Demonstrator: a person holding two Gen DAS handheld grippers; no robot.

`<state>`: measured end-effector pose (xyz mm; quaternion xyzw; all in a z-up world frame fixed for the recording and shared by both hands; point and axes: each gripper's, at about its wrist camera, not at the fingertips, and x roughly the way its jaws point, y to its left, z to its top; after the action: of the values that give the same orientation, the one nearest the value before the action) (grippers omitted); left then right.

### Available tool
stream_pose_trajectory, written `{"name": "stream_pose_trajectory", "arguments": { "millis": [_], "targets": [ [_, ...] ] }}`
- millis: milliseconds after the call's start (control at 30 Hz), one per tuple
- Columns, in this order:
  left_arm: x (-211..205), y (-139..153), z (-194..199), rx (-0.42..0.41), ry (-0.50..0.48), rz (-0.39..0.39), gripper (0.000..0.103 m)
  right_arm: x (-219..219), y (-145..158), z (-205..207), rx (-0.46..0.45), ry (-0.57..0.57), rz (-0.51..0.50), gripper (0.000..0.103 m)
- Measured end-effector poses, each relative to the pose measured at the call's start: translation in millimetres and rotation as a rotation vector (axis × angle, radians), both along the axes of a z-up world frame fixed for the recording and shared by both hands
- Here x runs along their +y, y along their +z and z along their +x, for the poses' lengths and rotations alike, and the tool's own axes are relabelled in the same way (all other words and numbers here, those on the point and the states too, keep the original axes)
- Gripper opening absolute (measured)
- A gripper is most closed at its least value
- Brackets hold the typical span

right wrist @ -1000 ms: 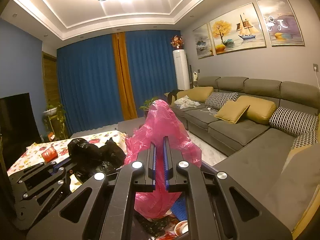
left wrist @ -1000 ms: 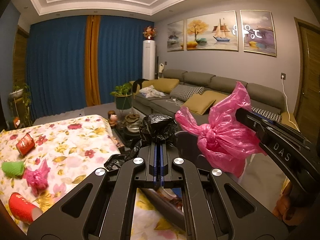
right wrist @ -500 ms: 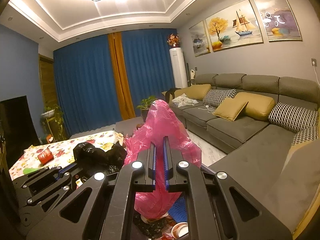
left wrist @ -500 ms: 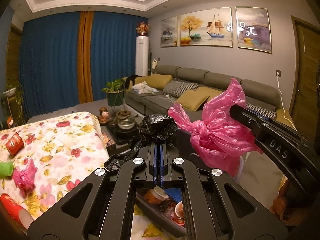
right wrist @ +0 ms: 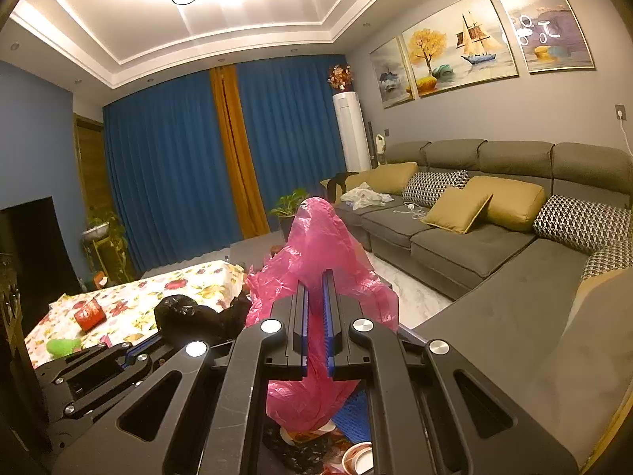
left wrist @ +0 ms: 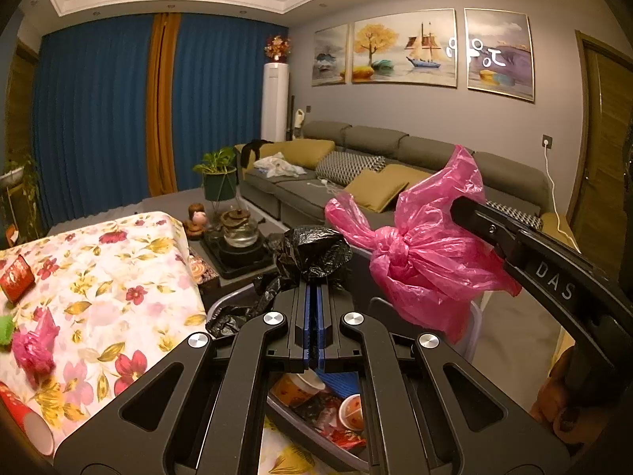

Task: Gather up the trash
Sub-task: 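Carry the black bag and pink bag over the grey bin, then open both tools to drop the bags into the grey bin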

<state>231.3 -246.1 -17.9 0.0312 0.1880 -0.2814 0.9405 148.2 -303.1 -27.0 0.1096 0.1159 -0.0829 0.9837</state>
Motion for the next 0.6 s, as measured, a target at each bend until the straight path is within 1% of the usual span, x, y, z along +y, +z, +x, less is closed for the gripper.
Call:
{"name": "stream_pose_trajectory", "arguments": {
  "millis": [167,300,400,467,533,567,600],
  "targets": [
    [-1,-3,2,0.013,-0.013,0.001,0.002,-4,-2,1,0.006,0.003,0.008,0.009],
    [-2,-7,3,0.022,-0.022,0.005,0.002,-6,-1,3,0.004,-0.003,0.016,0.021],
    [-1,-9,6,0.037,-0.038,0.006,0.002,-8,-1,4,0.006,-0.008,0.021,0.025],
    [0,-10,8,0.048,-0.037,0.007,0.009,-9,-2,3,0.005,-0.008,0.025,0.026],
    [2,-11,9,0.054,-0.032,-0.001,0.025,-9,-2,2,0.006,-0.009,0.025,0.028],
    [3,-12,9,0.053,-0.023,-0.003,0.031,-9,-2,2,0.005,-0.01,0.024,0.031],
    [6,-12,8,0.048,-0.01,-0.009,0.044,-9,-2,2,0.005,-0.011,0.023,0.034]
  ]
}}
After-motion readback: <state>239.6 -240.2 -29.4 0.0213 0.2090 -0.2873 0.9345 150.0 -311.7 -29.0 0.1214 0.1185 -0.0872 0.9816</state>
